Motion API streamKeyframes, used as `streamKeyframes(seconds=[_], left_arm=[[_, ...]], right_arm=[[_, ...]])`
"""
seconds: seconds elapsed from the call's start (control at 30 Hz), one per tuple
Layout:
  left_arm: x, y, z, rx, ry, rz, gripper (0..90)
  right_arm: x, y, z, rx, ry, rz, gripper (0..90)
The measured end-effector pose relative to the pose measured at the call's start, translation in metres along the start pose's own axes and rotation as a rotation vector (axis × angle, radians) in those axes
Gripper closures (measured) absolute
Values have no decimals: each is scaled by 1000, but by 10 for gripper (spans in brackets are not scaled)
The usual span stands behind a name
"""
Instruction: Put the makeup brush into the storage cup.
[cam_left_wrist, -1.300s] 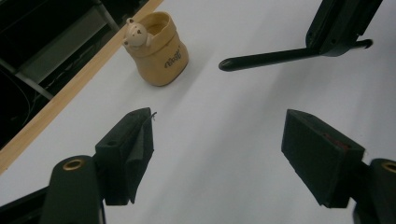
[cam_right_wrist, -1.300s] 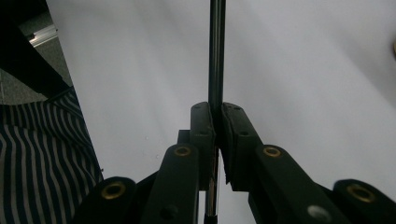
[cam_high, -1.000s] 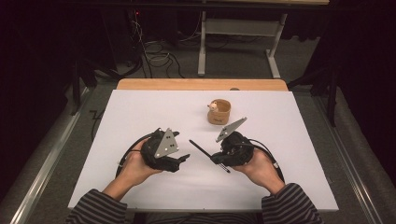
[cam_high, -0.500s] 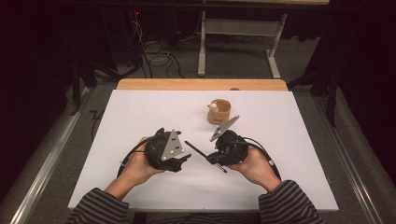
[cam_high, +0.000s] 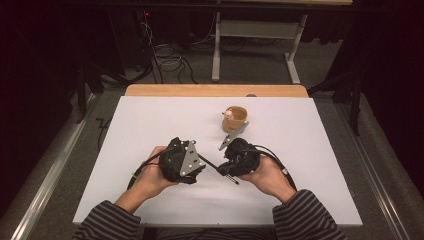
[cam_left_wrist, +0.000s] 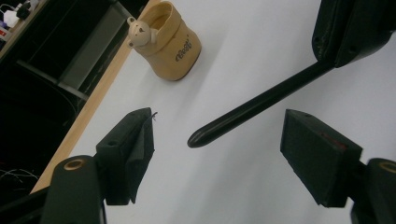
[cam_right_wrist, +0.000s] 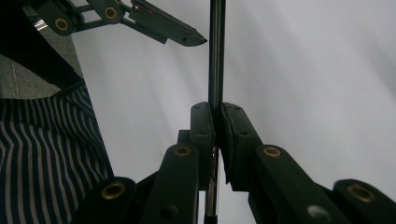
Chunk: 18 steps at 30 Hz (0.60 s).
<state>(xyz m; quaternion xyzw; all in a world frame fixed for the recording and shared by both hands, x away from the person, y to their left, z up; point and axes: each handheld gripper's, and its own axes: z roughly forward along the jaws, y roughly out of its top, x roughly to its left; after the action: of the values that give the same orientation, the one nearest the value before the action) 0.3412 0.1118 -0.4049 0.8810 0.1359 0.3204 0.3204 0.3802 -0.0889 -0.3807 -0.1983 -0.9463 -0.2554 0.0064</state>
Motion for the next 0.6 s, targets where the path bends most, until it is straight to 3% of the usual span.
streamKeyframes(seconds=[0.27,0.6], left_arm=[[-4,1,1,20,22,30,276],[-6,1,2,16,19,49,306]], right_arm=[[1,5,3,16,7,-7,857],[1,11,6,42,13,-1,857]])
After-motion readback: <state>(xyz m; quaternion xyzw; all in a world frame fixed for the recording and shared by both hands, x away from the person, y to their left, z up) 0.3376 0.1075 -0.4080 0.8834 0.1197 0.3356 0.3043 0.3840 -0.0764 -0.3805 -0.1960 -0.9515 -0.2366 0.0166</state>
